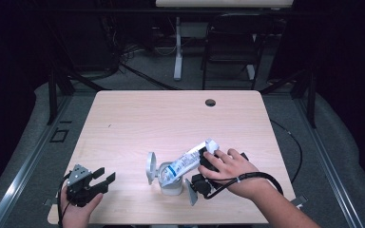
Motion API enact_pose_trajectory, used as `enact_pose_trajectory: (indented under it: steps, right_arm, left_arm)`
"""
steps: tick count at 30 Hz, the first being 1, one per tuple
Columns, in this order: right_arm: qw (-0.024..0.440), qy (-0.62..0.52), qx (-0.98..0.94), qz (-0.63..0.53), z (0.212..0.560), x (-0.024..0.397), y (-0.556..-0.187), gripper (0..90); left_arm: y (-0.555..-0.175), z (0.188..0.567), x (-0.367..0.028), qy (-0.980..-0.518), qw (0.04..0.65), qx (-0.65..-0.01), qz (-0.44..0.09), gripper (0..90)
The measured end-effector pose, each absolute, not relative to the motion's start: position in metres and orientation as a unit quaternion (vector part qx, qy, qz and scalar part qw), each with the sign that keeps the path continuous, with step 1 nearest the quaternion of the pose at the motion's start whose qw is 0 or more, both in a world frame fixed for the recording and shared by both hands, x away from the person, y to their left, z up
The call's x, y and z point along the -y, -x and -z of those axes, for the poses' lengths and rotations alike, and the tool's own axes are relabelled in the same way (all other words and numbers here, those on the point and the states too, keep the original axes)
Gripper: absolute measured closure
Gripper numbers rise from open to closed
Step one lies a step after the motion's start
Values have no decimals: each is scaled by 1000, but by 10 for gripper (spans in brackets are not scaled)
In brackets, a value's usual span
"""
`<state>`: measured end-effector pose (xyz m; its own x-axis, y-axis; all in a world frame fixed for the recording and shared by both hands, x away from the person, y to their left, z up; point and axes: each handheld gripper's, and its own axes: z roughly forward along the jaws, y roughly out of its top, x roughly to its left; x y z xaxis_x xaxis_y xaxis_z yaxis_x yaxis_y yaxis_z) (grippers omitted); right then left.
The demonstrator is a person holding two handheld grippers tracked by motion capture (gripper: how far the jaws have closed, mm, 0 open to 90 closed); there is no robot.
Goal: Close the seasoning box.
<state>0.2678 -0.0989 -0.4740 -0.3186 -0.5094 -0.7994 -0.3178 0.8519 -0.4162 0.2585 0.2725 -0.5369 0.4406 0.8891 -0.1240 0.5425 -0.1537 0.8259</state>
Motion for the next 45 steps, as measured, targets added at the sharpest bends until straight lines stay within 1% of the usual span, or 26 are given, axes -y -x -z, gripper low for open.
enact_pose_trajectory:
  steps: [45]
  right_arm:
    - [530,260,-801,97,471,97,-263,767]
  left_arm:
    - [-258,538,-272,-733,426,-491,-198,484]
